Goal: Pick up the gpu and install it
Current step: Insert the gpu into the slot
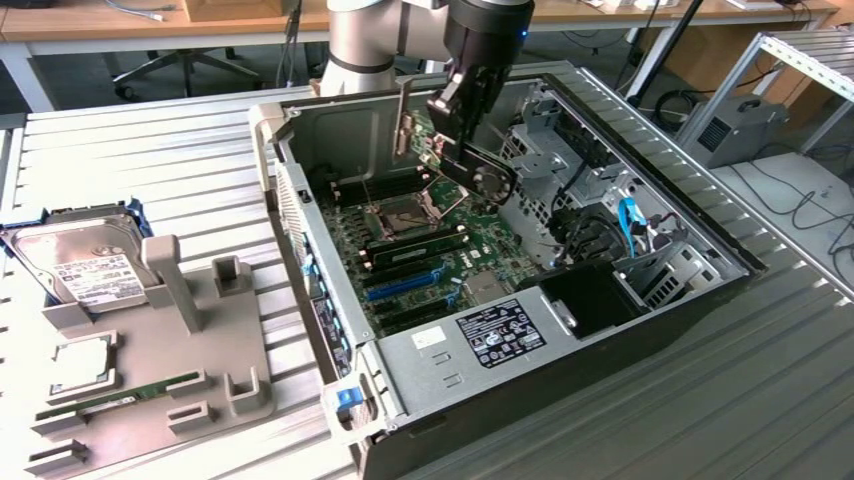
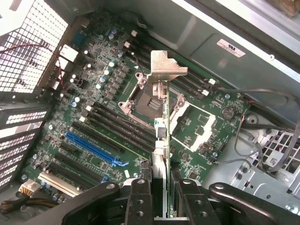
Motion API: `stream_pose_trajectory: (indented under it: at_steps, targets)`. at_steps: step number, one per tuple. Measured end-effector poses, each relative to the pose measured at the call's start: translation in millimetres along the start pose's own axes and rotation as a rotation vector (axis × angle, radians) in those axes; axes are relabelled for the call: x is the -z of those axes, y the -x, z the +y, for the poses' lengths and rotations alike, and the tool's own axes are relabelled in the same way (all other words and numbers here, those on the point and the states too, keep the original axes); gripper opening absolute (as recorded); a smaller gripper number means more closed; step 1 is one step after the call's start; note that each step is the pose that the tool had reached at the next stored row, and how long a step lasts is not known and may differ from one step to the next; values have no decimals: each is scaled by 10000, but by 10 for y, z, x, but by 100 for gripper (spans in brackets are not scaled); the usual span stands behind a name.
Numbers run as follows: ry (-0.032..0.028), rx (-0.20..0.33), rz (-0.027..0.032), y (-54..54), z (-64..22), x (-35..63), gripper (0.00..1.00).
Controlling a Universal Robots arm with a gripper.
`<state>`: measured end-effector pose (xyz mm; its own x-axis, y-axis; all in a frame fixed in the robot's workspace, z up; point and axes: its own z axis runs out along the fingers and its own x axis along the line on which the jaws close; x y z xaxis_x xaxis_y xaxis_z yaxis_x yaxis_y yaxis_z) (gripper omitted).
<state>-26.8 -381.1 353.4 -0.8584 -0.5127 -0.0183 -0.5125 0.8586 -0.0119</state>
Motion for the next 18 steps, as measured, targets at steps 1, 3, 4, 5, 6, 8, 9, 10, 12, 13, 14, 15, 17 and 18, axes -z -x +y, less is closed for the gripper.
stream_pose_trajectory:
  at_steps: [1,3,4,5,6,8,9,10,12,13,14,15,17,18]
  targets:
    - [0,38,0,0,0,0,26]
    - [2,130,-1,0,0,0,26]
    - [3,155,-2,0,0,0,26]
    - [3,182,-2,0,0,0,26]
    - [4,215,-3,0,0,0,26]
    - [5,289,-4,0,0,0,26]
    - [6,349,-4,0,0,0,26]
    - [7,375,-5,0,0,0,26]
    - [8,426,-5,0,0,0,26]
    - [8,451,-6,0,0,0,26]
    - [9,478,-6,0,0,0,26]
    - [9,502,-6,0,0,0,26]
    - [10,551,-7,0,0,0,26]
    - [10,589,-7,0,0,0,26]
